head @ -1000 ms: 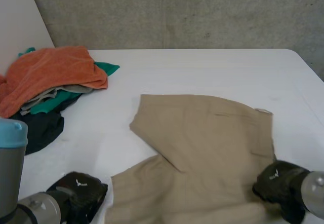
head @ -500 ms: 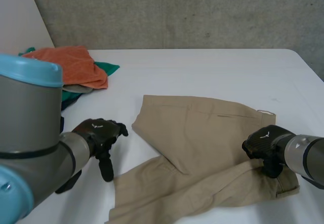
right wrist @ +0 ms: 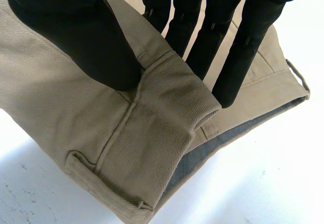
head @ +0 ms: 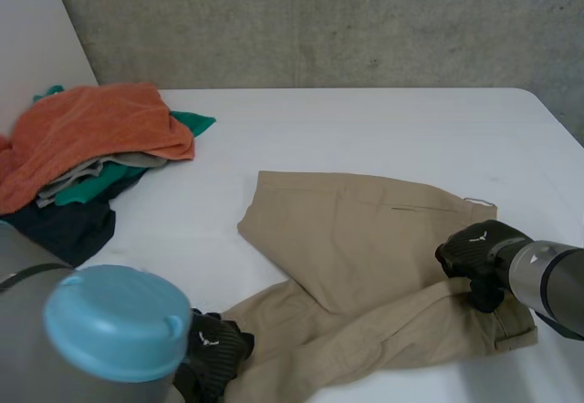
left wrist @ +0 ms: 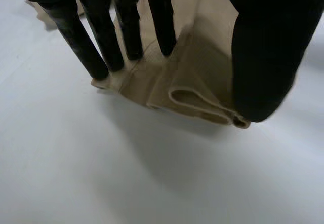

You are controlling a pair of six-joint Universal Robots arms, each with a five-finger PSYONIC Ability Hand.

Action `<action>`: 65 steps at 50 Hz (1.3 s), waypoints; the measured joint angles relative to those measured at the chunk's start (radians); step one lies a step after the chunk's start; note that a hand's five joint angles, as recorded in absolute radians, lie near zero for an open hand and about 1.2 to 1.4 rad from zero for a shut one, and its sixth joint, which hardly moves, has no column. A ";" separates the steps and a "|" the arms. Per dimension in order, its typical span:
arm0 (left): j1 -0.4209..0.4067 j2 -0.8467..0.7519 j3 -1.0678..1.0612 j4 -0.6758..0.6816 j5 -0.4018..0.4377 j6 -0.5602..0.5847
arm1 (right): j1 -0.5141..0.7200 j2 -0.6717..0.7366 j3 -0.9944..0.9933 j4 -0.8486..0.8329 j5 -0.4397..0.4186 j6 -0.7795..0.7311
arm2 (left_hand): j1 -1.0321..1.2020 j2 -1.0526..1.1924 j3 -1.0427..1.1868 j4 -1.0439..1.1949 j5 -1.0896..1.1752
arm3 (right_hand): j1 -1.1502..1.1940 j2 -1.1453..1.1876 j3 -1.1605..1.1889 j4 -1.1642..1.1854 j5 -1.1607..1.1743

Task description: Fold the laundry.

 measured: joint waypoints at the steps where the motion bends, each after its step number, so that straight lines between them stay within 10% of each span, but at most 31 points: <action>1: -0.002 -0.011 0.005 0.002 -0.004 0.004 | 0.000 -0.001 0.001 0.001 0.000 0.001 | 0.220 0.221 0.219 0.205 0.202 | 0.000 0.000 0.000 0.000 0.000; 6: -0.001 -0.070 0.044 0.015 -0.021 0.017 | -0.002 -0.010 0.016 0.020 -0.005 -0.005 | 0.547 0.658 0.648 0.654 0.640 | 0.000 0.000 0.000 0.000 0.000; 23: 0.129 -0.083 0.168 -0.105 0.086 0.280 | -0.004 -0.017 0.032 0.203 -0.069 -0.343 | 0.551 0.674 0.665 0.668 0.645 | 0.000 0.000 0.000 0.000 0.000; 40: 0.339 -0.037 0.816 0.528 0.110 0.130 | 0.087 -0.032 -0.558 -0.714 0.013 0.108 | 0.556 0.674 0.665 0.668 0.645 | 0.000 0.000 0.002 0.000 0.000; 65: 0.380 -0.067 0.164 0.557 0.134 0.145 | 0.123 0.218 -0.155 -0.789 -0.111 0.117 | 0.556 0.677 0.669 0.672 0.645 | 0.000 0.000 0.005 0.001 0.000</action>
